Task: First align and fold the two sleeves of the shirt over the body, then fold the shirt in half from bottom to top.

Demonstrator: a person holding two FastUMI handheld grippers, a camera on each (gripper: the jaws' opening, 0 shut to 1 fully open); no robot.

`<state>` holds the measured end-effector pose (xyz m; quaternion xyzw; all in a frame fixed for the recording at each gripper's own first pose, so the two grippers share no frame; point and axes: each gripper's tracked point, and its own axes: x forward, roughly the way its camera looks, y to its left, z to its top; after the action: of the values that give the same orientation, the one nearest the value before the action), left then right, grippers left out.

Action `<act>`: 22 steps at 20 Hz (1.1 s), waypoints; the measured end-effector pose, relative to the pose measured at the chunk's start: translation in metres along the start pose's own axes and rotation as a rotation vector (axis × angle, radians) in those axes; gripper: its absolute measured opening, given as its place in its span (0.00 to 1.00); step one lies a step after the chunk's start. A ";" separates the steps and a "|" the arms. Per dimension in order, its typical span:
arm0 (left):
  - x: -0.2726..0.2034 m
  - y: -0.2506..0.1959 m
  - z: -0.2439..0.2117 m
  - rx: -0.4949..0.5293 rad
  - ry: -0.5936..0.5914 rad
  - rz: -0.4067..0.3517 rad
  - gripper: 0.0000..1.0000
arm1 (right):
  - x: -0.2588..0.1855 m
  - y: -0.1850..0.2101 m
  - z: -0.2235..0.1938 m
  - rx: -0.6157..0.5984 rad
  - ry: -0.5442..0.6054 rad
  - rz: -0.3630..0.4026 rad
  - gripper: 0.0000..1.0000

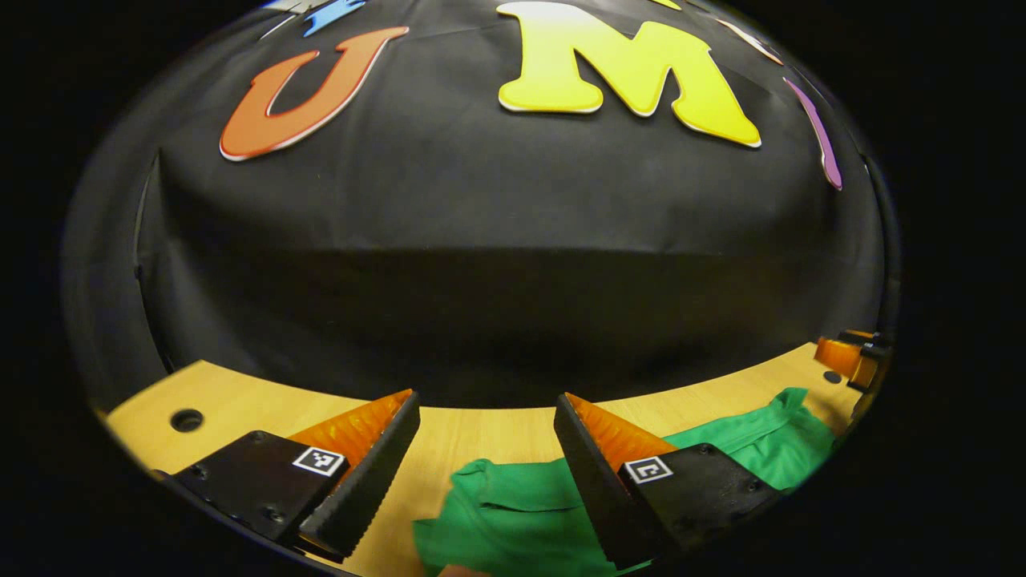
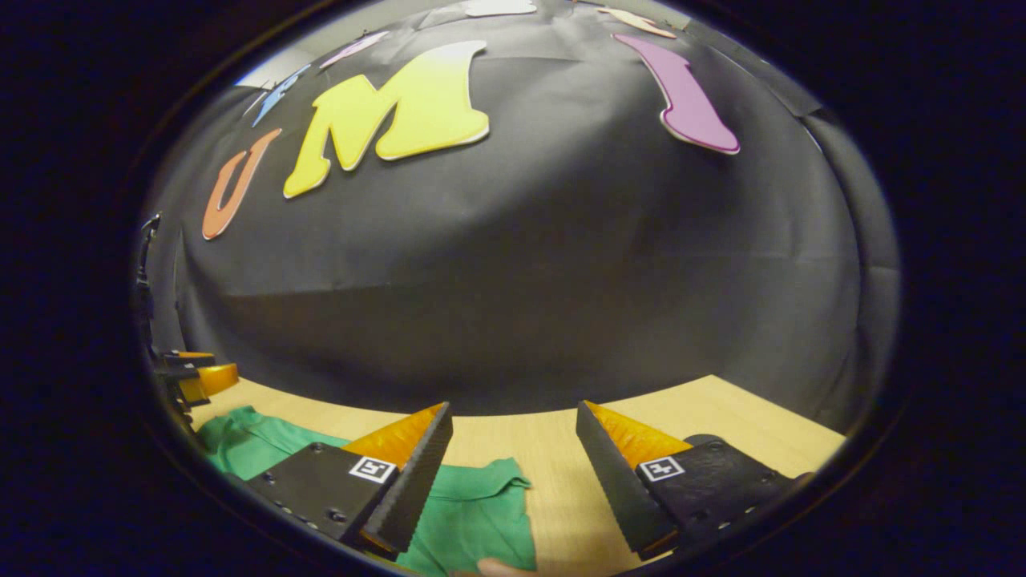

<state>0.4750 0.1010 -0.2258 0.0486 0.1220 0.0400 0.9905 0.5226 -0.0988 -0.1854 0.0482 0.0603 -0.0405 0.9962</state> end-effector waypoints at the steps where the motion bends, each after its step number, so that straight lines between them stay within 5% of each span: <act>1: -0.007 0.006 0.012 0.014 -0.023 0.013 1.00 | -0.009 -0.003 0.009 -0.011 -0.029 -0.021 0.96; 2: -0.017 0.005 0.021 0.008 -0.031 0.002 1.00 | -0.023 -0.003 0.018 -0.023 -0.059 -0.032 0.91; 7: -0.070 -0.012 0.068 0.005 -0.064 -0.027 1.00 | -0.119 -0.010 0.021 -0.128 -0.119 -0.116 0.98; 14: -0.162 -0.064 0.134 0.031 -0.197 -0.140 1.00 | -0.244 0.011 0.023 -0.129 -0.211 -0.136 0.95; 18: -0.193 -0.065 0.123 -0.022 -0.169 -0.153 1.00 | -0.293 0.022 0.030 -0.109 -0.193 -0.088 0.96; 22: -0.223 -0.044 0.070 -0.086 -0.022 -0.108 1.00 | -0.338 0.011 0.035 -0.148 -0.163 -0.052 0.97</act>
<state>0.2795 0.0308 -0.1103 -0.0003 0.1119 -0.0089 0.9937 0.1932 -0.0664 -0.1079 -0.0308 -0.0171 -0.0654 0.9972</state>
